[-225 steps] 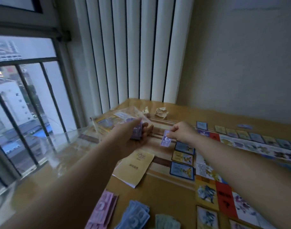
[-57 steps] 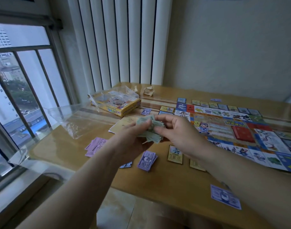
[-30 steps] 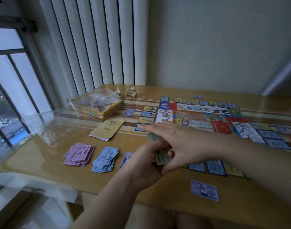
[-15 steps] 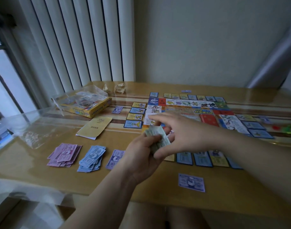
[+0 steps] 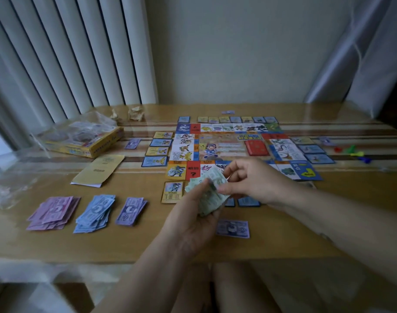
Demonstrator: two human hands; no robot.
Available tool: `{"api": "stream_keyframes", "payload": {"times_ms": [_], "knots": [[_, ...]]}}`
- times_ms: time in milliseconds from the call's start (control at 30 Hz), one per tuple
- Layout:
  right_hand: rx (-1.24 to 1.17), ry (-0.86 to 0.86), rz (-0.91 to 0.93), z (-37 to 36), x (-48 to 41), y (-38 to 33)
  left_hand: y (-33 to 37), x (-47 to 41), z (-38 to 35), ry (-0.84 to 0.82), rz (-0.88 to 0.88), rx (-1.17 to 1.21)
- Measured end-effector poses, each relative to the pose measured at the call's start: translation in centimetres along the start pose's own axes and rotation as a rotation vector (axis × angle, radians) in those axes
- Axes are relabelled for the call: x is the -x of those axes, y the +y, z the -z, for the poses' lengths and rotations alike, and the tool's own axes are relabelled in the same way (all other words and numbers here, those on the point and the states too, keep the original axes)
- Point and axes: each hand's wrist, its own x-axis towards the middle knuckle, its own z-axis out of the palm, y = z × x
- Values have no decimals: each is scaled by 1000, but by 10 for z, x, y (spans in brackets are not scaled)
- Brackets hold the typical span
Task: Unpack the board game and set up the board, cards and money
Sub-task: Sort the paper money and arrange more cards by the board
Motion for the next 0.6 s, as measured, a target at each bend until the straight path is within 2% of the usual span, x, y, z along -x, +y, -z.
{"api": "stream_keyframes", "payload": {"times_ms": [100,167,300,367,600], "knots": [[18,18,8,9,1,1,3,4,9,-8,-10,13],[81,-48,-27,18,4,-2,7,6,16,-6,-37,19],[518,-433,-100,25,12,-4,18,9,27,-2,-113,32],[629,-520,-92,20,15,-3,22,10,30,-18,-129,42],[710,-400,-66,4,14,3,20,10,34,-14,-97,-35]]}}
